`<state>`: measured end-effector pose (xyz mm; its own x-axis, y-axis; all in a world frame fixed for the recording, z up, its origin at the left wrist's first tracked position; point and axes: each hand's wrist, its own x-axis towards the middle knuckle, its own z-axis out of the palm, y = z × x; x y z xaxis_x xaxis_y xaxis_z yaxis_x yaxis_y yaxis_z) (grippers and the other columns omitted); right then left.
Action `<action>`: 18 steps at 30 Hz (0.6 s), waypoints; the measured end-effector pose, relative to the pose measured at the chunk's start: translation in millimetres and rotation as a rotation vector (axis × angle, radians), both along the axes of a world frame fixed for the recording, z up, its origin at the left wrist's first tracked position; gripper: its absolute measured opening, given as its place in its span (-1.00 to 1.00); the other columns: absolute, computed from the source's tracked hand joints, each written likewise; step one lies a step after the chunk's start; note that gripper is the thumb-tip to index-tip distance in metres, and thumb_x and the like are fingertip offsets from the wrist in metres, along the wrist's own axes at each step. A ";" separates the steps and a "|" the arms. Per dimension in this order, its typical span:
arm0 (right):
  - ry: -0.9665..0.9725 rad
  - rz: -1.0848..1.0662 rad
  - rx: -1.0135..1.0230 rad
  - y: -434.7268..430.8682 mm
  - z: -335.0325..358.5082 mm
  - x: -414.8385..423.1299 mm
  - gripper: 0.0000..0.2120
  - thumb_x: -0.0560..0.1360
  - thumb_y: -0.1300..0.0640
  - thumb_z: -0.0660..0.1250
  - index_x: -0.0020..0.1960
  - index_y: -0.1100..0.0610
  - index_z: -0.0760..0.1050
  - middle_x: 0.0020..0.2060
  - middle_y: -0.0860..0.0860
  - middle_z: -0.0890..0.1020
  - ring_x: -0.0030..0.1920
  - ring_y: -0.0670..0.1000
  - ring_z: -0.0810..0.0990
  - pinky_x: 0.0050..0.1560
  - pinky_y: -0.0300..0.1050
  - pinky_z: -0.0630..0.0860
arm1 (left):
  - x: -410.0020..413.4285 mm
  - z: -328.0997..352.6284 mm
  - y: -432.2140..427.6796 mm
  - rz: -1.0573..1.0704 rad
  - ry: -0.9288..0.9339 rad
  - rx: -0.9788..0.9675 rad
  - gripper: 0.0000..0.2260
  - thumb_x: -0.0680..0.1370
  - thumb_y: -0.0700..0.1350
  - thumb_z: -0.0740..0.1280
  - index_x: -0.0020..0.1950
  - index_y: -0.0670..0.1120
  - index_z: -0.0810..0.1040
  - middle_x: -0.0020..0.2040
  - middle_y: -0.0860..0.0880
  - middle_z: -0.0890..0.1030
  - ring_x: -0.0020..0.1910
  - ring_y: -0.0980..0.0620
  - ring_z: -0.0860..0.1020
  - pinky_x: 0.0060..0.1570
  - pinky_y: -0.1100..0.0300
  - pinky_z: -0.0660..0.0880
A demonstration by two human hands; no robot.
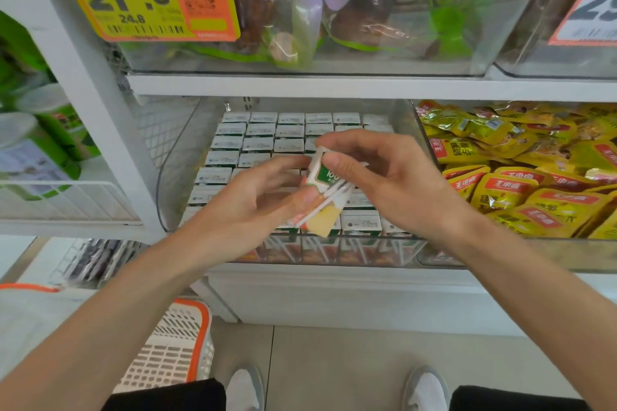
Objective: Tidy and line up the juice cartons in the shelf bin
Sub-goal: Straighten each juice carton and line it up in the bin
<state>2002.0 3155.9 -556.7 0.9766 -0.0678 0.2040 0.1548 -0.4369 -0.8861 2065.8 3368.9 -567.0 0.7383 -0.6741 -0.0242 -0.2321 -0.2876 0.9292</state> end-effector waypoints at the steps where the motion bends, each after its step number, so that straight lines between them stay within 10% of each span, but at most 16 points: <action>1: 0.007 -0.001 0.029 4.9 -2.3 0.2 -0.72 0.64 0.10 0.40 0.32 0.14 0.65 0.10 -0.07 0.75 0.17 -0.16 0.69 0.15 -0.28 0.59 | -1.4 2.2 -0.3 -0.018 -0.018 0.023 -0.60 0.52 0.12 0.38 0.36 0.18 0.56 0.22 0.27 0.68 0.22 0.34 0.61 0.09 0.48 0.52; 8: 0.162 -0.129 0.302 11.5 -9.7 -1.1 -0.62 0.52 -0.12 0.52 0.31 -0.12 0.58 0.16 -0.10 0.69 0.17 -0.10 0.70 0.27 -0.05 0.63 | 0.1 4.3 2.3 0.175 0.216 -0.119 -0.74 0.60 -0.04 0.40 0.28 0.08 0.63 0.14 0.13 0.74 0.12 0.13 0.72 0.12 0.25 0.65; 18: 0.218 -0.103 0.391 9.2 -21.3 -12.4 -0.76 0.54 0.09 0.54 0.19 0.04 0.67 0.02 -0.02 0.78 0.06 -0.05 0.76 0.16 -0.16 0.67 | -2.6 2.3 -5.0 0.181 0.437 -0.233 -0.69 0.61 0.00 0.38 0.33 -0.04 0.58 0.15 -0.04 0.75 0.13 -0.04 0.73 0.08 0.12 0.68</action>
<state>1989.6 3165.1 -578.0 0.9781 -0.1973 -0.0661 -0.0807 -0.0668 -0.9945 2063.2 3364.0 -564.6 0.7978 -0.5612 -0.2206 0.2259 -0.0609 0.9722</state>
